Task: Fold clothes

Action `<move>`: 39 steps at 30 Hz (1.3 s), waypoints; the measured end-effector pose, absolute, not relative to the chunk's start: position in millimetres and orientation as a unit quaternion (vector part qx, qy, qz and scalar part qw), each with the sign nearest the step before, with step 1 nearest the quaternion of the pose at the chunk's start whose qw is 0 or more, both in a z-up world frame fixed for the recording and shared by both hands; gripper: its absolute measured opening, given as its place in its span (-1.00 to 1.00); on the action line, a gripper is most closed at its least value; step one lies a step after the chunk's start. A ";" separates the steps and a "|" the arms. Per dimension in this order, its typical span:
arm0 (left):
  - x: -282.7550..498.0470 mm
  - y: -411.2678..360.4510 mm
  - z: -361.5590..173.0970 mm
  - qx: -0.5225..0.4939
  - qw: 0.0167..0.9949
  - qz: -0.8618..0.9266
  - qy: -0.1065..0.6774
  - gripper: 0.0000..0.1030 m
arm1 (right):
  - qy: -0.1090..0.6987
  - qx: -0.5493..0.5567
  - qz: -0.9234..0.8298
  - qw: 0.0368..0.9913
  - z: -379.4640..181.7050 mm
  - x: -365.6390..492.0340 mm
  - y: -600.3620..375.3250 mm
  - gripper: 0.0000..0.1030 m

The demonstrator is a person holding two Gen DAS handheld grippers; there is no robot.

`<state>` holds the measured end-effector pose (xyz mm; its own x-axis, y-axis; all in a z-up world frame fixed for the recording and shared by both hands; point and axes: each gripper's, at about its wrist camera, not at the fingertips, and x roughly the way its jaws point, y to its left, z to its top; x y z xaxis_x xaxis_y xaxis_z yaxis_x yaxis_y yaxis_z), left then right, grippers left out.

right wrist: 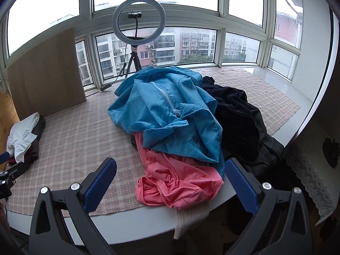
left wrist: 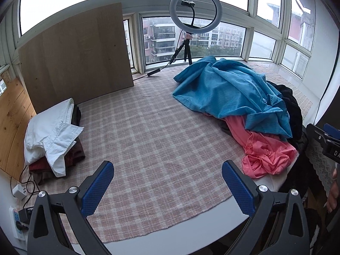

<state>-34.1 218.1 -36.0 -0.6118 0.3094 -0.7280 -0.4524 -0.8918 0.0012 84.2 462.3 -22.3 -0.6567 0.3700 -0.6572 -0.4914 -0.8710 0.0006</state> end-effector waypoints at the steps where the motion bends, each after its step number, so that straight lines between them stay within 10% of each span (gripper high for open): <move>1: -36.0 226.5 -35.6 -0.387 0.210 0.893 0.092 0.98 | 0.087 -0.338 0.908 0.233 -22.6 82.3 469.1 0.98; 39: -57.2 361.5 -24.1 -0.383 0.156 0.907 0.082 0.98 | 0.047 -0.334 0.933 0.129 -19.4 19.2 590.8 0.90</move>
